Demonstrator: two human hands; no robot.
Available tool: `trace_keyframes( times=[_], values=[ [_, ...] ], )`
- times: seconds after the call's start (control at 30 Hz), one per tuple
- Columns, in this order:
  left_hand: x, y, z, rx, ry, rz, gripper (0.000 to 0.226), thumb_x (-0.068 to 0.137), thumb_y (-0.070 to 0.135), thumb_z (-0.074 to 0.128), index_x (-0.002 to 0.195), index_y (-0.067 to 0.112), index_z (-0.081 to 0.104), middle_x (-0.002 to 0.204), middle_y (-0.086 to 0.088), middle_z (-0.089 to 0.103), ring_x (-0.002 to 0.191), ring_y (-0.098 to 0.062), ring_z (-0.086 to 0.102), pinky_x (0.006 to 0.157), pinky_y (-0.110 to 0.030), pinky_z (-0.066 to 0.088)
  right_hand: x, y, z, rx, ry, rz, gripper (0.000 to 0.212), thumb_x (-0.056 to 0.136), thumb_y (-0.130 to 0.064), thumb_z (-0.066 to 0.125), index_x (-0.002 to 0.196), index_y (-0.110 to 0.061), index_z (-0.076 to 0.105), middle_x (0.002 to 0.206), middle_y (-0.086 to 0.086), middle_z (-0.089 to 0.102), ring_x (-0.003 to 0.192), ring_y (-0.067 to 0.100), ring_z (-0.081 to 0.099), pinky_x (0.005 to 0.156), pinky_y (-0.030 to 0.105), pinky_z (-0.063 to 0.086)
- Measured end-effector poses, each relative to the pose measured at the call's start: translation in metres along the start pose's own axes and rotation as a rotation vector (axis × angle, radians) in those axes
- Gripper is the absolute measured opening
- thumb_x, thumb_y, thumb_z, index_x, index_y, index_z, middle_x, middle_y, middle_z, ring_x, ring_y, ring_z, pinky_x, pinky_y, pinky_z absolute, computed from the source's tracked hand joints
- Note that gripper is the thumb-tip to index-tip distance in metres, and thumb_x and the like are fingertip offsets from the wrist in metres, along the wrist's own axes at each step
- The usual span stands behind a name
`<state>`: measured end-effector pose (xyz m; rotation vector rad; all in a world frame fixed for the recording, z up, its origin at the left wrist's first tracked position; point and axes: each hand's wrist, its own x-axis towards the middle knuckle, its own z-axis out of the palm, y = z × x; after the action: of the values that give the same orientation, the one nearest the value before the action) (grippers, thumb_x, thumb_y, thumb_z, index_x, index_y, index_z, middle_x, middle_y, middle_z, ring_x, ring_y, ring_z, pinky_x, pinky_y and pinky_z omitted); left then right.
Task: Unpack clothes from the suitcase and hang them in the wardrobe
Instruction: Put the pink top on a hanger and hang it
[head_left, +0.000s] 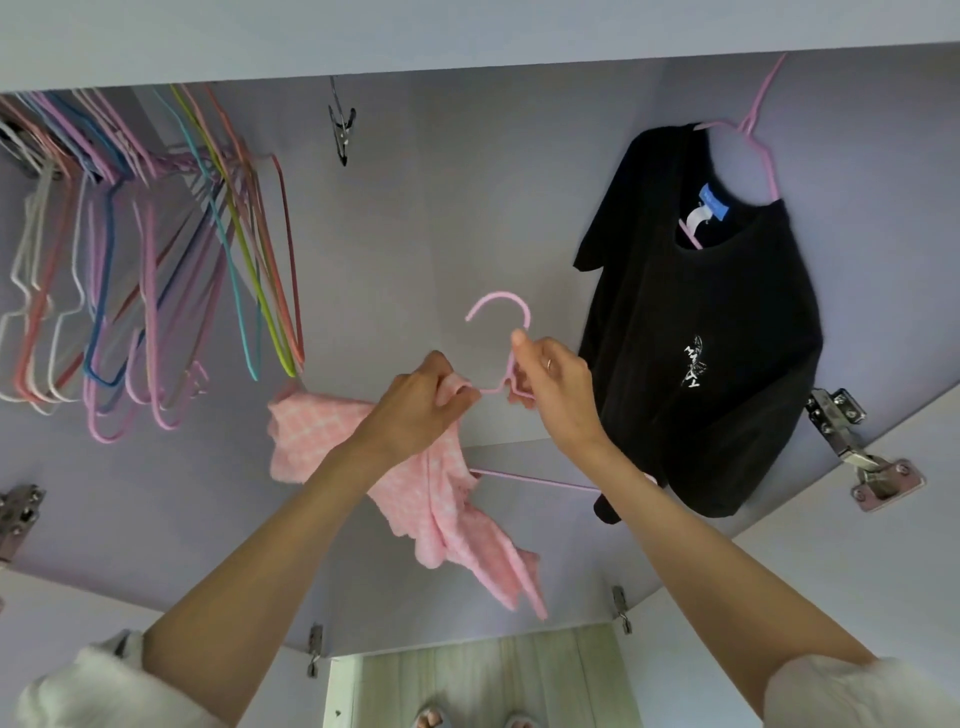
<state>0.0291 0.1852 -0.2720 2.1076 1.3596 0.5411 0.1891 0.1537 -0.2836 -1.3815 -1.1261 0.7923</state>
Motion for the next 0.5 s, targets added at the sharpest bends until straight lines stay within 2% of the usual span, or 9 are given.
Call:
trace_keyframes(
  times=[0.07, 0.17, 0.23, 0.27, 0.33, 0.37, 0.4, 0.43, 0.5],
  values=[
    [0.004, -0.002, -0.002, -0.058, 0.078, -0.025, 0.022, 0.091, 0.027, 0.057, 0.095, 0.013, 0.040, 0.064, 0.002, 0.048, 0.069, -0.026, 0.047, 0.058, -0.025, 0.027, -0.001, 0.000, 0.000, -0.116, 0.104, -0.143, 0.041, 0.089, -0.036, 0.058, 0.076, 0.003, 0.059, 0.077, 0.004, 0.059, 0.075, 0.015, 0.057, 0.076, 0.027, 0.046],
    [0.009, -0.002, -0.011, -0.083, 0.076, -0.014, 0.032, 0.094, 0.021, 0.051, 0.125, 0.016, 0.045, 0.075, 0.003, 0.056, 0.078, -0.023, 0.052, 0.066, -0.017, 0.031, -0.007, 0.008, 0.000, -0.300, 0.282, -0.506, 0.039, 0.088, -0.027, 0.053, 0.059, 0.000, 0.053, 0.062, 0.005, 0.050, 0.062, 0.013, 0.046, 0.063, 0.026, 0.040],
    [0.012, -0.005, -0.016, -0.076, 0.098, -0.005, 0.029, 0.097, 0.019, 0.046, 0.125, 0.016, 0.052, 0.096, -0.001, 0.060, 0.088, -0.019, 0.052, 0.073, -0.014, 0.032, -0.020, 0.021, 0.006, -0.396, 0.200, -0.669, 0.043, 0.088, -0.021, 0.050, 0.049, -0.003, 0.044, 0.047, 0.005, 0.043, 0.046, 0.016, 0.039, 0.050, 0.028, 0.037],
    [0.014, -0.006, -0.019, -0.092, 0.115, -0.008, 0.025, 0.097, 0.020, 0.045, 0.119, 0.015, 0.056, 0.099, -0.002, 0.060, 0.089, -0.021, 0.053, 0.075, -0.016, 0.034, -0.029, 0.028, 0.011, -0.437, 0.104, -0.676, 0.044, 0.088, -0.022, 0.048, 0.048, -0.006, 0.041, 0.045, 0.003, 0.040, 0.042, 0.017, 0.036, 0.046, 0.025, 0.035],
    [0.014, -0.006, -0.023, -0.119, 0.144, -0.027, 0.019, 0.097, 0.025, 0.044, 0.101, 0.013, 0.059, 0.086, -0.004, 0.059, 0.082, -0.025, 0.052, 0.070, -0.021, 0.038, -0.041, 0.042, 0.021, -0.493, -0.108, -0.522, 0.040, 0.088, -0.029, 0.046, 0.055, -0.007, 0.051, 0.053, 0.003, 0.049, 0.046, 0.017, 0.043, 0.050, 0.024, 0.040],
    [0.013, -0.002, -0.024, -0.118, 0.152, -0.046, 0.022, 0.097, 0.029, 0.045, 0.092, 0.012, 0.057, 0.074, -0.003, 0.052, 0.074, -0.024, 0.047, 0.065, -0.021, 0.036, -0.042, 0.049, 0.025, -0.512, -0.182, -0.365, 0.035, 0.090, -0.031, 0.047, 0.071, -0.006, 0.062, 0.069, 0.006, 0.061, 0.057, 0.019, 0.054, 0.059, 0.026, 0.046],
    [0.012, 0.002, -0.027, -0.116, 0.169, -0.070, 0.029, 0.096, 0.035, 0.045, 0.083, 0.010, 0.053, 0.065, -0.001, 0.043, 0.067, -0.021, 0.040, 0.061, -0.022, 0.034, -0.040, 0.053, 0.027, -0.525, -0.250, -0.187, 0.029, 0.092, -0.032, 0.050, 0.096, -0.008, 0.066, 0.096, 0.007, 0.066, 0.078, 0.020, 0.063, 0.072, 0.028, 0.049],
    [0.010, 0.006, -0.030, -0.121, 0.192, -0.094, 0.038, 0.094, 0.041, 0.045, 0.075, 0.009, 0.048, 0.061, 0.001, 0.035, 0.063, -0.019, 0.035, 0.058, -0.023, 0.031, -0.036, 0.054, 0.029, -0.523, -0.325, -0.042, 0.034, 0.092, -0.032, 0.053, 0.120, -0.013, 0.057, 0.120, 0.005, 0.060, 0.100, 0.020, 0.061, 0.085, 0.029, 0.047],
    [0.005, 0.014, -0.038, -0.157, 0.233, -0.138, 0.049, 0.091, 0.052, 0.045, 0.063, 0.013, 0.033, 0.057, 0.003, 0.026, 0.056, -0.014, 0.028, 0.051, -0.021, 0.025, -0.028, 0.051, 0.036, -0.451, -0.463, 0.056, 0.051, 0.091, -0.032, 0.056, 0.137, -0.022, 0.039, 0.138, -0.003, 0.045, 0.121, 0.017, 0.050, 0.098, 0.030, 0.043]
  ],
)
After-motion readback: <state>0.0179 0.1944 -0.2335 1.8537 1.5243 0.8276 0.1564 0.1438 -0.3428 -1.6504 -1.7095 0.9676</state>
